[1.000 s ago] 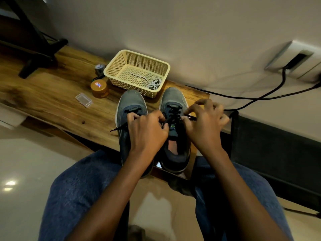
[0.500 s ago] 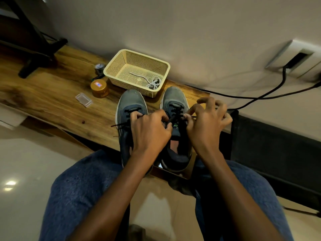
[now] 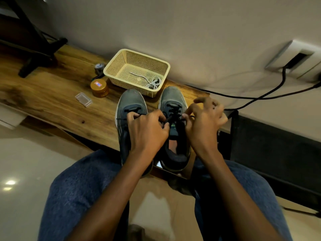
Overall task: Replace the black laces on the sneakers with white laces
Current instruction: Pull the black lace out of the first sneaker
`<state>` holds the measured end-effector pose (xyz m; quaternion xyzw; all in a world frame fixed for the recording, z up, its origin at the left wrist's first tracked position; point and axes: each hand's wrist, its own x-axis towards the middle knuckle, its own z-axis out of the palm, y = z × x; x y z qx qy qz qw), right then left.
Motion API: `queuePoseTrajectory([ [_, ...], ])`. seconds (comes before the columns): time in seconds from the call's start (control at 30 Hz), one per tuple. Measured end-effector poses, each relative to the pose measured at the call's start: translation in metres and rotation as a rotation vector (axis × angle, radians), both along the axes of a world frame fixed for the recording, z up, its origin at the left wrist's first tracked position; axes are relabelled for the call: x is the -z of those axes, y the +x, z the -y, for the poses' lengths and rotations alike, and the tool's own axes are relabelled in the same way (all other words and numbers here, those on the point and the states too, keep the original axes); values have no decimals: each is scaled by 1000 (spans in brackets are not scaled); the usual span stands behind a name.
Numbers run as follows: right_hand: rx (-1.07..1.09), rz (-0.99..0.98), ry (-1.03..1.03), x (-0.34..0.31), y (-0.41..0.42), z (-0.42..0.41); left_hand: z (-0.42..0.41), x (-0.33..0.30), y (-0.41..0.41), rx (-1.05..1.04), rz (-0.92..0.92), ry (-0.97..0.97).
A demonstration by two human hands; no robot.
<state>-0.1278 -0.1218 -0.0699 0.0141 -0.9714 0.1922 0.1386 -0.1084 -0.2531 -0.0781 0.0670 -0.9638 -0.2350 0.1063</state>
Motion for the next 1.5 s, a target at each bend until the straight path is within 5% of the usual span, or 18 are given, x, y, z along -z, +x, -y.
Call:
queuePoseTrajectory([
  [0.43,-165,134,128,2,5,5,0,1,-1,6,-8,-4],
  [0.7,89,55,40,2,1,0,-2,0,-4,-5,9,7],
  [0.97,-148,157,133,5,6,7,-2,0,-3,3,8,-2],
  [1.23,58,30,-75,0,0,2,-3,-1,-3,-4,1,8],
  [1.5,-132,181,96,4,4,6,-1,-1,-2,-4,3,2],
])
